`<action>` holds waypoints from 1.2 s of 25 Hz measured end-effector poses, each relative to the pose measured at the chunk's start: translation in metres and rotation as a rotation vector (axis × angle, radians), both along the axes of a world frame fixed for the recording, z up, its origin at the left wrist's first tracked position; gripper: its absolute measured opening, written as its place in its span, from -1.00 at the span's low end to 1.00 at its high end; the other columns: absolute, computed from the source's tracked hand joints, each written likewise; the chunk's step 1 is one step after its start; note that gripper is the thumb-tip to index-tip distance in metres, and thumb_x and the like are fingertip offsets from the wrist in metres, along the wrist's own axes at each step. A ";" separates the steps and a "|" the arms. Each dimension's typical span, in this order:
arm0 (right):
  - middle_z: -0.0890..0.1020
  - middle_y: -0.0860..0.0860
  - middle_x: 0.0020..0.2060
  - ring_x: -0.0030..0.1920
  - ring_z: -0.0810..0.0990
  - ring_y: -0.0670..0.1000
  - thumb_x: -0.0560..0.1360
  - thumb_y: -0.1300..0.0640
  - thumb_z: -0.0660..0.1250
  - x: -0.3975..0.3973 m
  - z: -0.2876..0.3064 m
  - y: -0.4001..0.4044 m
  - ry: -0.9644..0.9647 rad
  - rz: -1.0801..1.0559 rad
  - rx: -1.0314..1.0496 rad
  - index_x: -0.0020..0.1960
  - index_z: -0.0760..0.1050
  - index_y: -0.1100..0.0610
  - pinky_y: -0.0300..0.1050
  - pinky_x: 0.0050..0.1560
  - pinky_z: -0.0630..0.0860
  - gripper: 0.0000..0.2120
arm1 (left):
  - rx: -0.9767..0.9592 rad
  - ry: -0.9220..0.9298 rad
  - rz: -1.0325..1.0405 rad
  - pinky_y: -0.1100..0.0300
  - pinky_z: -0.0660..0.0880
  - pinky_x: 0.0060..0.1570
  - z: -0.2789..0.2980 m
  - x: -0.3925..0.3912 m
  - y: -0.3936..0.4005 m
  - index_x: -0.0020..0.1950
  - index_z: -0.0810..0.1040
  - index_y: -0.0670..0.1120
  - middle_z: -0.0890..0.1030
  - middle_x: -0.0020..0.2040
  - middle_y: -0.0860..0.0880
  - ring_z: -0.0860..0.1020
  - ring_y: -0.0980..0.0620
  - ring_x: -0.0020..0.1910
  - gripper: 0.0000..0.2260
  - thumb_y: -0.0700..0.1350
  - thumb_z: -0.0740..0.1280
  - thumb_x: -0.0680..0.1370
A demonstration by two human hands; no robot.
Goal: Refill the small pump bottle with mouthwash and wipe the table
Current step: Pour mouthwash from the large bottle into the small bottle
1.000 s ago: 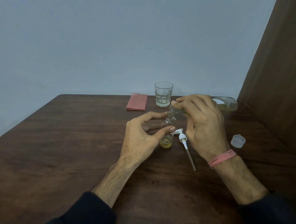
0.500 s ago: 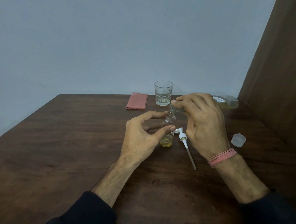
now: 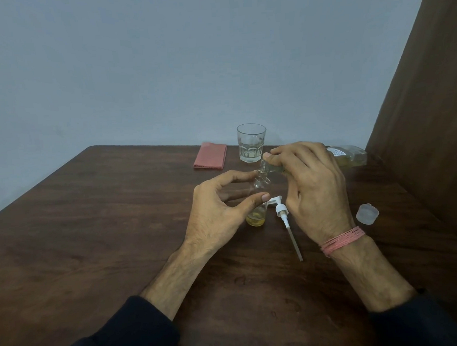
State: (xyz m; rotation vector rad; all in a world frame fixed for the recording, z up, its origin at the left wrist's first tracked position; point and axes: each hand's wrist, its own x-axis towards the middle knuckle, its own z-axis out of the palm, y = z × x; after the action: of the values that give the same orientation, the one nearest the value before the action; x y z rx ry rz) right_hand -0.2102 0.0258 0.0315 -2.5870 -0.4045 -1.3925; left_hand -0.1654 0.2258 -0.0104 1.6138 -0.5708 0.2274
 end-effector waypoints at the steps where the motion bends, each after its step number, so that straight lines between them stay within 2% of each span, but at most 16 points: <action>1: 0.69 -0.02 0.18 0.27 0.57 0.13 0.44 0.50 0.43 0.000 0.000 0.000 0.000 -0.001 0.000 0.34 0.65 0.07 0.09 0.29 0.53 -0.44 | 0.001 0.000 0.002 0.21 0.78 0.09 0.000 0.000 0.000 0.28 0.82 0.12 0.85 0.15 0.21 0.85 0.18 0.10 -0.62 -0.04 0.77 0.49; 13: 0.69 -0.01 0.20 0.29 0.57 0.13 0.45 0.48 0.44 -0.001 0.001 0.001 0.017 -0.013 -0.006 0.35 0.64 0.07 0.10 0.30 0.53 -0.45 | -0.004 0.004 -0.003 0.28 0.76 0.08 0.003 -0.002 0.000 0.28 0.81 0.07 0.85 0.19 0.19 0.85 0.19 0.10 -0.62 -0.07 0.76 0.49; 23: 0.69 -0.03 0.19 0.27 0.57 0.13 0.40 0.51 0.44 0.000 0.000 0.000 -0.007 0.006 0.003 0.33 0.64 0.06 0.08 0.27 0.51 -0.41 | -0.004 0.001 0.002 0.25 0.77 0.09 0.004 -0.003 0.000 0.30 0.81 0.01 0.86 0.17 0.14 0.85 0.18 0.10 -0.61 -0.09 0.76 0.50; 30: 0.69 -0.04 0.19 0.27 0.57 0.12 0.41 0.52 0.44 -0.001 0.000 0.000 0.002 0.000 0.003 0.33 0.64 0.06 0.06 0.28 0.50 -0.41 | 0.000 0.011 0.002 0.29 0.75 0.06 0.006 -0.005 0.000 0.26 0.81 0.09 0.85 0.16 0.20 0.84 0.21 0.09 -0.63 -0.08 0.76 0.49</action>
State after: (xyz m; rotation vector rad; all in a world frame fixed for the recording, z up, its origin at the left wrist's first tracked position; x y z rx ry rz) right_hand -0.2108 0.0262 0.0317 -2.5860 -0.4016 -1.3899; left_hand -0.1702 0.2255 -0.0039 1.6150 -0.5608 0.2197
